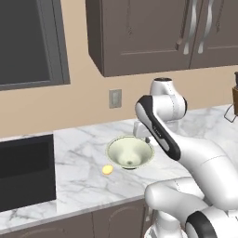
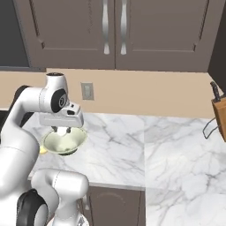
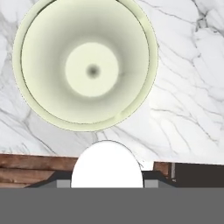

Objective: Gather the eggs and milk located in the vicinity of the sink area and place them right next to the bowl.

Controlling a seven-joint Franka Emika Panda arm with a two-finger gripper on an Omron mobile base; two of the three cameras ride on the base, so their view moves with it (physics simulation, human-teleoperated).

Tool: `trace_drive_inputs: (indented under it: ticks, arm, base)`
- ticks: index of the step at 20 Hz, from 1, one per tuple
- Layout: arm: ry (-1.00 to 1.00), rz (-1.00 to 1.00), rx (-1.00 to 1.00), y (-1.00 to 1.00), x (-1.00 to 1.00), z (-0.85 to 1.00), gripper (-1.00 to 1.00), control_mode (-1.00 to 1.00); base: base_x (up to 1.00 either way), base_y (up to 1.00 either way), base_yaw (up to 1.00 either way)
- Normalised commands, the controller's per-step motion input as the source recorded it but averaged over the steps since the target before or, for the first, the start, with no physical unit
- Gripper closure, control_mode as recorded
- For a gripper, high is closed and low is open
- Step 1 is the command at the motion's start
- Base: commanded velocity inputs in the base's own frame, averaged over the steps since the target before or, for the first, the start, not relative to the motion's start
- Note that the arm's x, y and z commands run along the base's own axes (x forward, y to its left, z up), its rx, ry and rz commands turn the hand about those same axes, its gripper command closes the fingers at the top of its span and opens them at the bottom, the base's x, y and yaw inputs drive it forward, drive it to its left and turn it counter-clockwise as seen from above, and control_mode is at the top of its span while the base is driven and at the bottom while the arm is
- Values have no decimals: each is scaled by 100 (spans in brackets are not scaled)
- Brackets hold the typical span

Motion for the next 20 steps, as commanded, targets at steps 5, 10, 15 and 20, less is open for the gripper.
trace_drive_inputs:
  ticks: [5,10,15,20]
  arm:
    - [0,0,0,0,3,0,100,-100]
    - [3,20,8,-35,70,-7,100,-100]
    - [-5,19,2,-25,14,-14,100,-100]
    - [-25,20,0,-23,0,-24,100,-100]
  base:
    - [0,0,0]
    - [0,0,0]
    - [0,0,0]
    - [0,0,0]
